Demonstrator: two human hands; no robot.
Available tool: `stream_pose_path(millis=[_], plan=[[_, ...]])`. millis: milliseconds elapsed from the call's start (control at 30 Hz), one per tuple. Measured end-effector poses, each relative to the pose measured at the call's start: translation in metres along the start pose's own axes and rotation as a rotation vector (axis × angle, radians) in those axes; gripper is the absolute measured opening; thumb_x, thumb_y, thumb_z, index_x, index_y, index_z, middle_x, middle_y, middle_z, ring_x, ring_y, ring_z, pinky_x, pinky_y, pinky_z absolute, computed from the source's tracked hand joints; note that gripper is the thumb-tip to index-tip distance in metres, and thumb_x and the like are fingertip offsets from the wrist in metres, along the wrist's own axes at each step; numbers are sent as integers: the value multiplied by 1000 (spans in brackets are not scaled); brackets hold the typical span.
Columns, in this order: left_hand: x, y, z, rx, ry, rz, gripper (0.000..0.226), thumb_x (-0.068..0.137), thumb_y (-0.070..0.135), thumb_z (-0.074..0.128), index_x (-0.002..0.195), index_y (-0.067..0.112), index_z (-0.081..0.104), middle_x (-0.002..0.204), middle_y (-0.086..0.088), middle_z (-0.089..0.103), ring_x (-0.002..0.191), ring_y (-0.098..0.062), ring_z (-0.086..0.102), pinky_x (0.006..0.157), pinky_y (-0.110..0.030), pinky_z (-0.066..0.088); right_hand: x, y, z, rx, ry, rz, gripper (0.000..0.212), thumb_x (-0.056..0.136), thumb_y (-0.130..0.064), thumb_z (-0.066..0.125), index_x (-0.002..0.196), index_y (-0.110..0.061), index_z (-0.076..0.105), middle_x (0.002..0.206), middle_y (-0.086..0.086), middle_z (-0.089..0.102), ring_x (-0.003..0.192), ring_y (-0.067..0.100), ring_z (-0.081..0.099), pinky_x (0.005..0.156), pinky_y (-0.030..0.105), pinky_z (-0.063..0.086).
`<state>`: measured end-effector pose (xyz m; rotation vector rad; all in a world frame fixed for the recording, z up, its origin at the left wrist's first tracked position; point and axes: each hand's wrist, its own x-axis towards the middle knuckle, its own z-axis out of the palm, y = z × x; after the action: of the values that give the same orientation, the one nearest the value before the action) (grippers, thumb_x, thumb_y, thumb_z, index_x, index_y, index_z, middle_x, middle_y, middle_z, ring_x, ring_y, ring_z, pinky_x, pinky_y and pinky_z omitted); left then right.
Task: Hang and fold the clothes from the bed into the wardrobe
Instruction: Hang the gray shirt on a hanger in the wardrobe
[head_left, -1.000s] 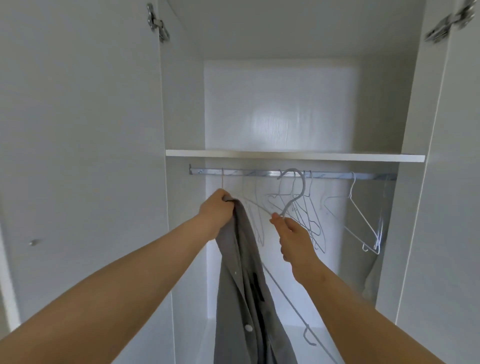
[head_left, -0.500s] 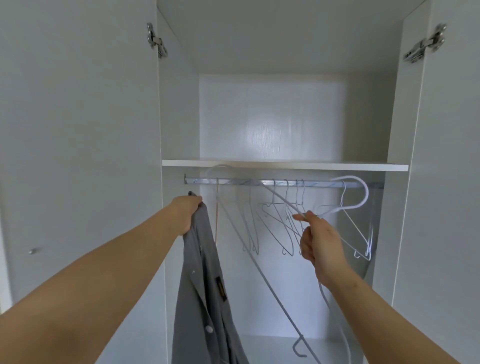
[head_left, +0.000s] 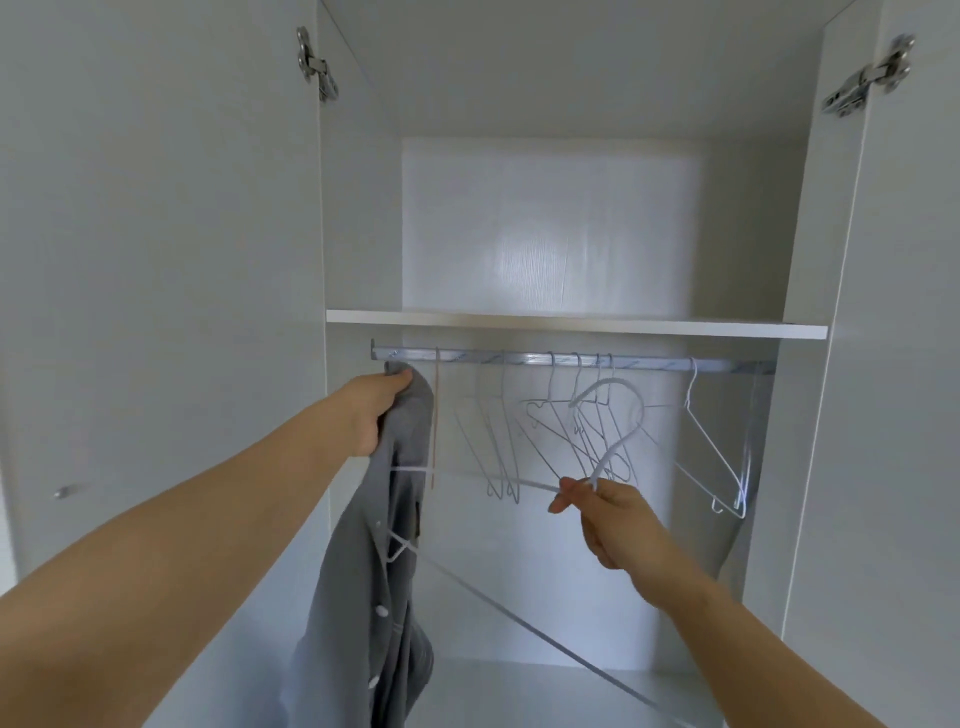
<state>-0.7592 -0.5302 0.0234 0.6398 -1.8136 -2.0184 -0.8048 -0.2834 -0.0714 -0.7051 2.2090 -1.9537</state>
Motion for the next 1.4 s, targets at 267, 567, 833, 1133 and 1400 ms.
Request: stream_pose_path(millis=[267, 567, 833, 1133, 1400], plan=[[-40, -12, 18, -233, -313, -111, 28, 91, 31, 57, 97, 4, 63, 77, -12, 68, 66, -20, 64, 57, -27, 56, 11, 5, 51, -130, 81, -83, 33, 97, -34, 45, 125, -21, 57, 82, -16, 62, 73, -2, 55, 70, 12, 43], [-58, -27, 2, 726, -431, 430, 11, 85, 19, 65, 94, 19, 71, 99, 9, 67, 93, -8, 63, 76, -13, 47, 22, -9, 60, 26, 44, -110, 28, 97, -22, 43, 77, -29, 61, 48, -19, 54, 40, -5, 45, 36, 6, 30], [-34, -40, 17, 1201, -434, 686, 42, 89, 32, 58, 130, 32, 47, 121, 7, 60, 108, -12, 57, 90, -22, 41, 22, -27, 57, -17, -54, -214, 27, 95, -16, 50, 79, -27, 67, 74, 2, 67, 71, 19, 62, 73, 32, 56], [-19, -29, 23, 825, -101, 826, 37, 89, 9, 53, 123, 24, 57, 116, 9, 59, 102, -9, 52, 82, -12, 34, 12, -30, 21, -119, 525, -513, 19, 88, -7, 55, 81, -24, 61, 78, -14, 57, 78, 7, 52, 64, 6, 39], [-27, 0, 16, 307, -109, 811, 27, 89, -2, 52, 102, 20, 62, 89, 8, 63, 82, -2, 57, 71, -8, 46, 7, 0, 23, -125, 110, -124, 20, 89, -7, 49, 75, -16, 62, 66, -5, 60, 59, 7, 51, 53, 12, 40]])
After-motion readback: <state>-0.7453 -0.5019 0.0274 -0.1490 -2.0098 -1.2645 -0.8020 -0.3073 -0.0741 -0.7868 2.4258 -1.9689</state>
